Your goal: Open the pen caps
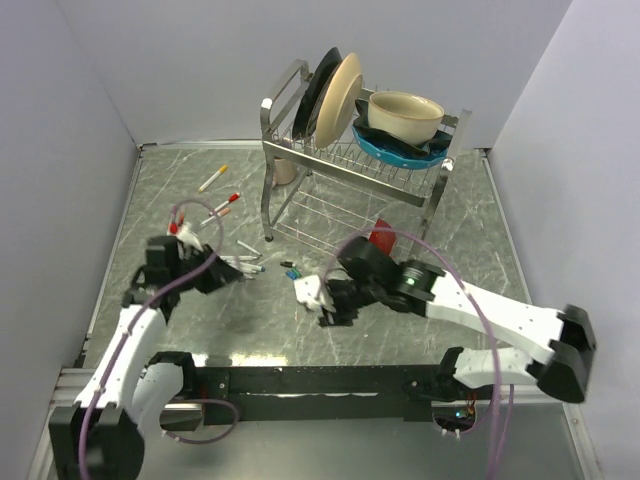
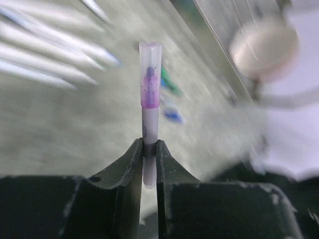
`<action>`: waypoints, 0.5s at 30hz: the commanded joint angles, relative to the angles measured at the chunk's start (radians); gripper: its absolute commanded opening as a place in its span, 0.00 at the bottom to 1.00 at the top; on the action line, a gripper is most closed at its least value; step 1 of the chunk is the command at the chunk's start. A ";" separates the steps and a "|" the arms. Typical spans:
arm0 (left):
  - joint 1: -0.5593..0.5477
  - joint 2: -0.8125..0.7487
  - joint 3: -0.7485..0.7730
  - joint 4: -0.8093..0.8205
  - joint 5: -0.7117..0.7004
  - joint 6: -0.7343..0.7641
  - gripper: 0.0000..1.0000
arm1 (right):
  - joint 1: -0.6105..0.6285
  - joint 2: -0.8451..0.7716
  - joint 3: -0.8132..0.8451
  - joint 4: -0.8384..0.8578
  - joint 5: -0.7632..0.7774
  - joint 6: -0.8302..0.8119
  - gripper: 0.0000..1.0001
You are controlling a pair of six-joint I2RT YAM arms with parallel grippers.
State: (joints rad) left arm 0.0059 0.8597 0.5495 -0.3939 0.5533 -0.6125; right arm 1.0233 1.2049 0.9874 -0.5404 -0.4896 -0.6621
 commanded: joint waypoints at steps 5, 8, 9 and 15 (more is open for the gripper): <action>-0.321 -0.103 -0.097 0.164 0.139 -0.265 0.01 | -0.015 -0.125 -0.170 0.019 -0.148 -0.382 0.63; -0.417 -0.129 -0.166 0.216 0.116 -0.325 0.01 | -0.028 -0.136 -0.190 0.022 -0.139 -0.416 0.65; -0.443 -0.129 -0.181 0.257 0.117 -0.337 0.01 | -0.029 -0.137 -0.193 0.026 -0.124 -0.419 0.65; -0.696 -0.053 -0.243 0.401 0.073 -0.420 0.01 | -0.032 -0.151 -0.225 0.054 -0.102 -0.459 0.65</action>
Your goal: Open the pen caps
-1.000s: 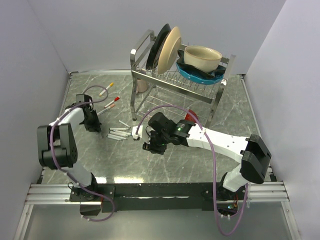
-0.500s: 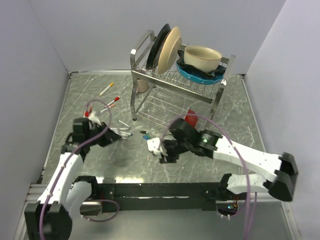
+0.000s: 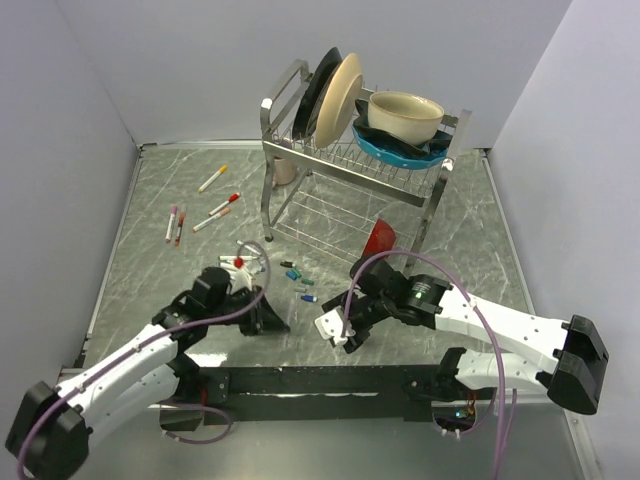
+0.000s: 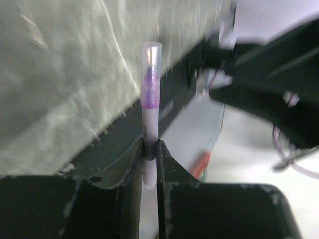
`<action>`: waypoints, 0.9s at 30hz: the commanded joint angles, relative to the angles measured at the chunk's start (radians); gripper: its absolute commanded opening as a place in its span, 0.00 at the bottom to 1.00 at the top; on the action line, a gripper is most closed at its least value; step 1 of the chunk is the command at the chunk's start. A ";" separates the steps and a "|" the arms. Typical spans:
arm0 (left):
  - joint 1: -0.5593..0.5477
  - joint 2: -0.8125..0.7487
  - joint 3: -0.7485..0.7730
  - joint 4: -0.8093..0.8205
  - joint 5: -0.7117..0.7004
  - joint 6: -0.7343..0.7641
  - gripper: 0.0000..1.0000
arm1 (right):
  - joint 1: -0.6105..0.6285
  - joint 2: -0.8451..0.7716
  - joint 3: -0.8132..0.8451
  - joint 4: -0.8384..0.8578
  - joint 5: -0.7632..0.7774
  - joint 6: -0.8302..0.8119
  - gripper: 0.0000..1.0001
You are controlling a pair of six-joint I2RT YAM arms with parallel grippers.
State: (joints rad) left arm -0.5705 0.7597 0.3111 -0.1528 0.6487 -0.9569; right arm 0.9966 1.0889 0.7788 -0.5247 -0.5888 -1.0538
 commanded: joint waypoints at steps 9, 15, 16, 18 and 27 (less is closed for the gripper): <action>-0.278 0.265 0.077 0.349 0.020 -0.069 0.01 | 0.007 -0.024 -0.058 0.025 -0.055 -0.150 0.63; -0.322 0.375 0.144 0.358 0.048 -0.036 0.01 | 0.040 -0.007 -0.070 0.052 -0.026 -0.146 0.62; -0.331 0.385 0.161 0.355 0.049 -0.029 0.01 | 0.042 -0.004 -0.073 0.055 -0.022 -0.146 0.61; -0.339 0.404 0.181 0.339 0.051 -0.022 0.01 | 0.048 -0.001 -0.075 0.061 -0.008 -0.143 0.61; -0.359 0.415 0.180 0.332 0.068 -0.011 0.01 | 0.050 -0.023 -0.076 0.071 0.026 -0.141 0.60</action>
State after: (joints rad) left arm -0.9146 1.1828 0.4458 0.1261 0.6628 -1.0050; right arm 1.0409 1.0821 0.7109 -0.4976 -0.5835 -1.1873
